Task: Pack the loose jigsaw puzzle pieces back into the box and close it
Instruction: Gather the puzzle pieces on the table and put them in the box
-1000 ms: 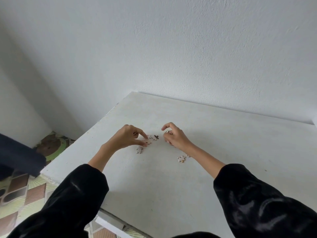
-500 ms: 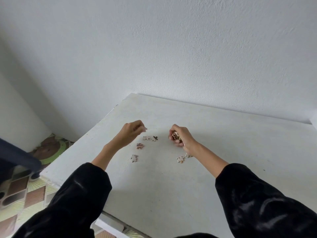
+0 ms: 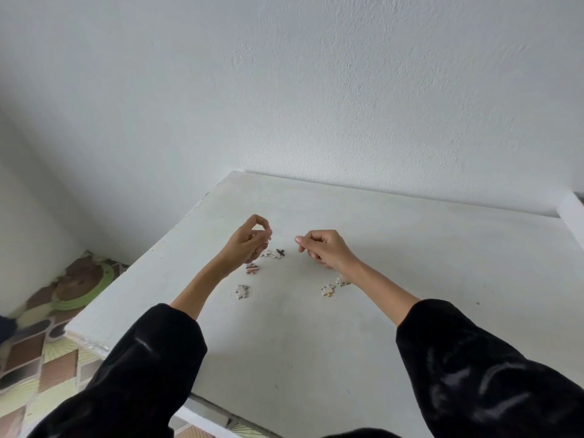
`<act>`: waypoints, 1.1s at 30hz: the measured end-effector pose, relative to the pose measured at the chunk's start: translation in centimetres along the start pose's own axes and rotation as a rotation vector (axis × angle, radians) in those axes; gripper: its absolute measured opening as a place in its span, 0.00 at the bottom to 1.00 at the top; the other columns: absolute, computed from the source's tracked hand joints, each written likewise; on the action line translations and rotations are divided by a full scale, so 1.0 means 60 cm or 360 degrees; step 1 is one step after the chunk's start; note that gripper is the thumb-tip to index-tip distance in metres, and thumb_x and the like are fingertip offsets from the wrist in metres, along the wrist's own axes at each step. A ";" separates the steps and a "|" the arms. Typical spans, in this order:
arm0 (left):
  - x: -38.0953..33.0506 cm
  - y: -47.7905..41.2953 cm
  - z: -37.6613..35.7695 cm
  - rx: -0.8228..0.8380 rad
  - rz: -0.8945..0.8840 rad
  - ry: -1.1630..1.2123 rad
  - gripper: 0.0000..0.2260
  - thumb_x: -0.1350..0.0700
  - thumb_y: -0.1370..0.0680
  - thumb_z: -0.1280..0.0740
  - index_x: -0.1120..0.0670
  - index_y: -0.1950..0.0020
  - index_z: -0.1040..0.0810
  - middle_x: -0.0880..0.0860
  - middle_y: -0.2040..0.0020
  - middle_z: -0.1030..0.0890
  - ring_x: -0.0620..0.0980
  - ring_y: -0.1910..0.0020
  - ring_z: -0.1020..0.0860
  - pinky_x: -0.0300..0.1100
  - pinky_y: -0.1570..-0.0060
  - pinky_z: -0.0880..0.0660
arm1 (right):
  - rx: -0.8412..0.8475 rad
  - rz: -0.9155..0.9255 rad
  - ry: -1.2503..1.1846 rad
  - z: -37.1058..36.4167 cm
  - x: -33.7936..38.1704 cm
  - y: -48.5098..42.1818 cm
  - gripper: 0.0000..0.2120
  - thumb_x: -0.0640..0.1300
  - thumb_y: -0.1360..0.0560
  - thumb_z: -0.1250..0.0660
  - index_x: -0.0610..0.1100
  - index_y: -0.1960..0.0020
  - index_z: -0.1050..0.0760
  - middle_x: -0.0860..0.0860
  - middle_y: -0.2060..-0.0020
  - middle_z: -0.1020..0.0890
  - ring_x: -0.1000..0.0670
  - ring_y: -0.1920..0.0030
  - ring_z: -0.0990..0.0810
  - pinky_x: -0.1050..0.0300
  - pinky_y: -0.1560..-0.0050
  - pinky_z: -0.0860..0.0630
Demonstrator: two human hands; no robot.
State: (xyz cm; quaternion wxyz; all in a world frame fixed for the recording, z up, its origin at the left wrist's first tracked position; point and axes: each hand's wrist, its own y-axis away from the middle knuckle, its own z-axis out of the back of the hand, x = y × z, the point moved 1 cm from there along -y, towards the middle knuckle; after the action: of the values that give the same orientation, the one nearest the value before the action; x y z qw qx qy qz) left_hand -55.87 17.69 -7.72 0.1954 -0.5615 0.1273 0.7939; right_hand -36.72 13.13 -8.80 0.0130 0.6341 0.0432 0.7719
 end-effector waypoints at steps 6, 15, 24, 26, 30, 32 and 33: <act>-0.027 0.003 -0.029 0.0199 -0.0168 -0.0320 0.10 0.58 0.19 0.41 0.59 0.53 0.22 0.51 0.72 0.35 0.42 0.78 0.39 0.30 0.76 0.41 | -0.0187 0.0254 0.0326 0.029 0.001 0.018 0.06 0.47 0.28 0.30 0.49 0.63 0.23 0.49 0.72 0.27 0.58 0.75 0.33 0.68 0.67 0.35; -0.061 -0.005 -0.076 0.0386 -0.0482 -0.0513 0.09 0.56 0.28 0.28 0.53 0.64 0.27 0.46 0.71 0.32 0.42 0.71 0.36 0.29 0.69 0.39 | -0.0305 0.0232 0.0547 0.117 0.009 0.089 0.07 0.49 0.32 0.27 0.47 0.64 0.21 0.55 0.71 0.26 0.56 0.67 0.32 0.64 0.64 0.37; -0.132 -0.045 -0.199 0.0742 -0.0713 -0.0508 0.10 0.56 0.28 0.28 0.53 0.64 0.27 0.47 0.69 0.32 0.43 0.70 0.36 0.32 0.67 0.38 | -0.0707 0.0193 0.0534 0.219 0.009 0.196 0.07 0.47 0.31 0.27 0.45 0.63 0.21 0.58 0.73 0.26 0.58 0.68 0.33 0.70 0.67 0.38; -0.153 -0.051 -0.241 0.0801 -0.0753 -0.0472 0.10 0.56 0.28 0.28 0.54 0.64 0.27 0.48 0.69 0.31 0.44 0.69 0.36 0.33 0.66 0.38 | -0.0794 0.0198 0.0540 0.257 0.007 0.221 0.06 0.46 0.31 0.27 0.45 0.63 0.21 0.61 0.74 0.25 0.59 0.70 0.32 0.71 0.68 0.38; -0.198 -0.066 -0.331 0.0898 -0.0851 -0.0462 0.10 0.57 0.28 0.28 0.55 0.63 0.27 0.48 0.69 0.31 0.44 0.70 0.36 0.32 0.66 0.37 | -0.0936 0.0223 0.0514 0.345 -0.004 0.263 0.06 0.46 0.31 0.27 0.48 0.65 0.21 0.60 0.72 0.23 0.59 0.68 0.30 0.66 0.63 0.34; -0.220 -0.073 -0.378 0.0915 -0.0890 -0.0433 0.10 0.57 0.28 0.28 0.55 0.63 0.27 0.47 0.69 0.31 0.43 0.70 0.36 0.32 0.67 0.37 | -0.0954 0.0238 0.0510 0.393 -0.010 0.280 0.06 0.46 0.31 0.27 0.49 0.65 0.21 0.61 0.70 0.21 0.59 0.66 0.29 0.64 0.61 0.33; -0.231 -0.078 -0.402 0.0918 -0.0897 -0.0416 0.10 0.57 0.28 0.28 0.55 0.63 0.28 0.47 0.69 0.31 0.44 0.70 0.36 0.32 0.66 0.37 | -0.0956 0.0243 0.0522 0.416 -0.011 0.289 0.05 0.46 0.31 0.27 0.48 0.64 0.21 0.61 0.70 0.21 0.59 0.66 0.28 0.65 0.60 0.32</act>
State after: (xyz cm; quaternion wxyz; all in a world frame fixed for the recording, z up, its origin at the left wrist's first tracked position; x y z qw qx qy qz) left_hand -29.38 9.40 -2.74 0.5685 -0.3911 0.1599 0.7059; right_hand -11.51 -2.94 -3.23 0.1341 0.4711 -0.2320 0.8404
